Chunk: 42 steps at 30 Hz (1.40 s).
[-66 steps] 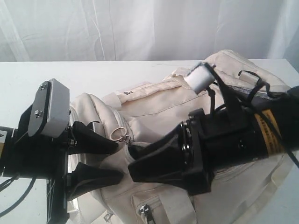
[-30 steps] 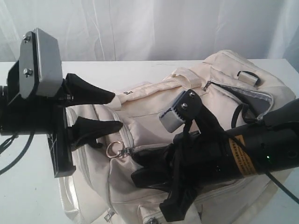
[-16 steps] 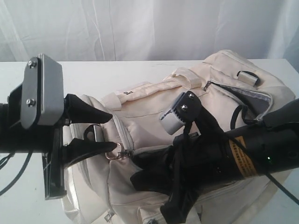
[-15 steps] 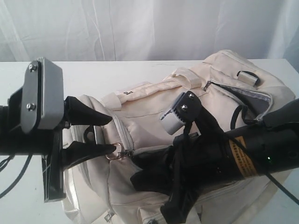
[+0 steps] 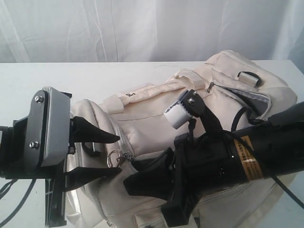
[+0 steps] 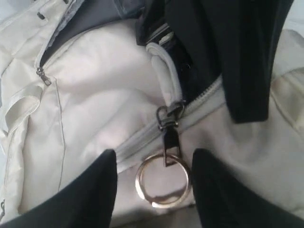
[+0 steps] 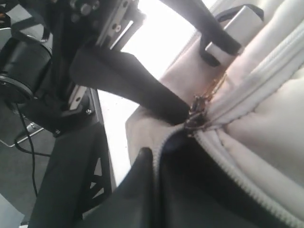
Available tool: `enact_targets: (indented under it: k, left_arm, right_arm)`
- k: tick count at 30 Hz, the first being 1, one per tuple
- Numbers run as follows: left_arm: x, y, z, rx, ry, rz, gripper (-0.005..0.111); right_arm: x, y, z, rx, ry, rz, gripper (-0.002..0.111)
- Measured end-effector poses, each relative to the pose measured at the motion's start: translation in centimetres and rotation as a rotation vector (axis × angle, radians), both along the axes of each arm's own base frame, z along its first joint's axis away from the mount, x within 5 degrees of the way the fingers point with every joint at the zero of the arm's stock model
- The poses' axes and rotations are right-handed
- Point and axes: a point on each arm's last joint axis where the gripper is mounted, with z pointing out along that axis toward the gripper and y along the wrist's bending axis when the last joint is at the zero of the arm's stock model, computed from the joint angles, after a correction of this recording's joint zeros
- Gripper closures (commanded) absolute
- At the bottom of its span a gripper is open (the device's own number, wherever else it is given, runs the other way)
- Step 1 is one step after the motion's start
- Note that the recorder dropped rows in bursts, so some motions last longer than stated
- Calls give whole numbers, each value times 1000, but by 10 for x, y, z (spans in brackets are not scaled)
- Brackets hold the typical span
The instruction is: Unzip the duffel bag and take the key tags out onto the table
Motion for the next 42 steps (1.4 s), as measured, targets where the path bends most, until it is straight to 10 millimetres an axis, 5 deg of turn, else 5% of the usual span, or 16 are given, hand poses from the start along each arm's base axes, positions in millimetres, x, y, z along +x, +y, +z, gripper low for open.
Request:
enact_targets:
  k: [10,18,26,42]
  left_arm:
    - [-5,-7,0,11,-31,-16,73]
    - [-5,-7,1,11,-38,-18,76]
    - [-5,-7,1,13,-39,-14,103]
    - [-2,-5,-1,45,-61,20,103]
  right_arm:
    - [-1,1,2,28,33,2,108]
    - [-1,2,2,38,41,1,108]
    - [-1,2,2,39,43,-1,108]
    - [-1,-1,-3,-35,25,8,108]
